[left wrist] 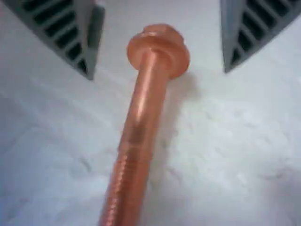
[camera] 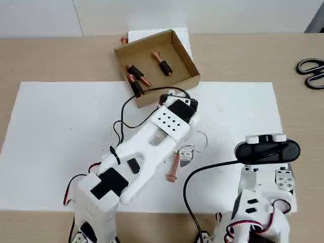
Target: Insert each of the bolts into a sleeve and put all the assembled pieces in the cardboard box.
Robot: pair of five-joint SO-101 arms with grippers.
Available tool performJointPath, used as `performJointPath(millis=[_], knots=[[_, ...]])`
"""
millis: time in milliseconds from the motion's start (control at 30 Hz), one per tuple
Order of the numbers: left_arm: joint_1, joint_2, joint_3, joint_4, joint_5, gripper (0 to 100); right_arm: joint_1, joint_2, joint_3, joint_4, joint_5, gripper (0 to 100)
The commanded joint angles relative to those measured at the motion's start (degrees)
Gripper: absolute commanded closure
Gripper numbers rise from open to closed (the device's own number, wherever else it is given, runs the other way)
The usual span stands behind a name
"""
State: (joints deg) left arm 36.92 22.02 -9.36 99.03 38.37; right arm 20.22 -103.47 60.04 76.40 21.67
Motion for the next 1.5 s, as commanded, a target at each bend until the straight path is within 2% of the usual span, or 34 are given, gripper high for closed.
performJointPath(millis=[0,233,533,867,933,1067,1467], knots=[[0.18,-0.44,0.13,1.23,-0.35,83,0.04,-0.31,-0.26,-1.36,0.26,99.1],[0.26,0.26,0.31,0.97,-0.44,83,0.04,-0.31,-0.26,-1.36,0.26,99.1],[0.18,13.54,-4.97,1.23,-0.44,83,0.04,-0.31,-0.26,-1.36,0.26,99.1],[0.18,18.81,-9.63,1.23,-0.44,83,0.22,-0.31,-0.26,-1.19,0.35,99.1],[0.18,20.22,-9.80,1.23,-0.44,85,0.22,-0.31,-0.26,-1.19,0.35,99.1],[0.18,21.71,-10.33,1.23,-0.44,100,0.22,-0.31,-0.35,-1.19,0.35,99.1],[-0.18,17.41,-19.03,1.41,-0.53,99,0.22,-0.31,-0.53,-1.01,0.35,99.1]])
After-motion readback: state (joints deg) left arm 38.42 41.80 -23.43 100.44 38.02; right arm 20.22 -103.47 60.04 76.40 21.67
